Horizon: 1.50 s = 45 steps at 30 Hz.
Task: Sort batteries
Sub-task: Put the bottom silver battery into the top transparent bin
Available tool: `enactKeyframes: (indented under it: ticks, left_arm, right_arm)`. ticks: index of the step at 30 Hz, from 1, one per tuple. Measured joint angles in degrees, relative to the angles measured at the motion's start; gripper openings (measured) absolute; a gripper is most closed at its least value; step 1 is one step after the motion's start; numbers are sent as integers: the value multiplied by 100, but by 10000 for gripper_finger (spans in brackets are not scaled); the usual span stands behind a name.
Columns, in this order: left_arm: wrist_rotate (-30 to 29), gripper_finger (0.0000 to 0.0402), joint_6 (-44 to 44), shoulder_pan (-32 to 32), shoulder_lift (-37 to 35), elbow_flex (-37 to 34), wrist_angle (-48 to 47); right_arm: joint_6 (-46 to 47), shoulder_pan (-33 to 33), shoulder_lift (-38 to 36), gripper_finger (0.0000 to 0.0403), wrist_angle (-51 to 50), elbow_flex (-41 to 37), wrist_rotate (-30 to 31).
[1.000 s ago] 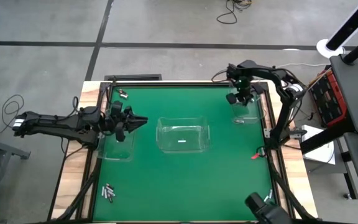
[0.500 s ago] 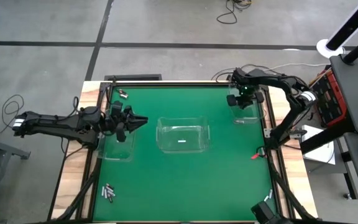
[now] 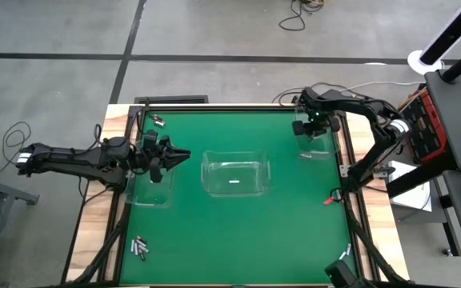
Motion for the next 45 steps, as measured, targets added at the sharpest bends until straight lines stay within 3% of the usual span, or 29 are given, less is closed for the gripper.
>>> enactKeyframes:
  ticks: [7,12,16,20,25,29,35,40,45]
  left_arm:
    - [0,77,70,0,0,2,2]
    - [-4,77,172,0,9,2,4]
    - [-175,77,197,4,34,2,4]
    - [-337,77,298,9,39,2,8]
    - [-206,77,296,17,39,65,-5]
    - [-85,77,474,17,39,214,-15]
    - [-92,77,1057,17,51,491,-116]
    - [-96,77,1137,17,63,656,-314]
    - [-94,77,1078,17,64,740,-521]
  right_arm:
    - [-582,133,-657,170,-389,327,-10]
    - [-893,1181,-1833,189,-353,839,-69]
    - [-739,2493,-2506,177,-356,1221,-109]
    - [-578,3906,-2697,153,-375,1344,-444]
    - [-66,5527,-2389,113,-801,1187,-709]
    - [308,6340,-1963,74,-1201,939,-1533]
    - [717,6613,-1597,15,-1864,133,-1688]
    - [964,6527,-1389,12,-1944,-898,-1494]
    - [1577,6497,-933,12,-2335,-1552,-794]
